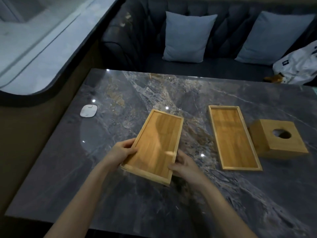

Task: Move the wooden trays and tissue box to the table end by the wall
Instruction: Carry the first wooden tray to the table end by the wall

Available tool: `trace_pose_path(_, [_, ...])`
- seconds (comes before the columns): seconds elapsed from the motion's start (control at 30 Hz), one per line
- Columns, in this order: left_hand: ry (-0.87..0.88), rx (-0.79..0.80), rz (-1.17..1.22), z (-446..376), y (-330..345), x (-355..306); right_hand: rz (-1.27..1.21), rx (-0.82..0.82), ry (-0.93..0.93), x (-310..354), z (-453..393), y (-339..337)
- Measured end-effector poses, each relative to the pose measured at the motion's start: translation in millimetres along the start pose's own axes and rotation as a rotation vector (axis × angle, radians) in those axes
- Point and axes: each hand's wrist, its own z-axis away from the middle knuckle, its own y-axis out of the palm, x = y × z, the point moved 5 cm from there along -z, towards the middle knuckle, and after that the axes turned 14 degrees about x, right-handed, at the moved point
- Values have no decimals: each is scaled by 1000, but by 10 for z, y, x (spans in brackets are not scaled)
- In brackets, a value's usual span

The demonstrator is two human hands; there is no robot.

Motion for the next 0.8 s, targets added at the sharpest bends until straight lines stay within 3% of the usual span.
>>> trace_pose_path(0.23, [141,16,129,359,-698,-70,175,41,-71,450,-471,396])
trace_pose_path(0.4, [136,-80,170,558,-1305,157,291,91,-70,578,-952,900])
trace_pose_path(0.6, [45,-151,262,691,-1993,574,429,182,53,491,-1630,1538])
trace_pose_path(0.8, [-56,-142,249,751,-2448,920,591,136,141,311,-2151,1964])
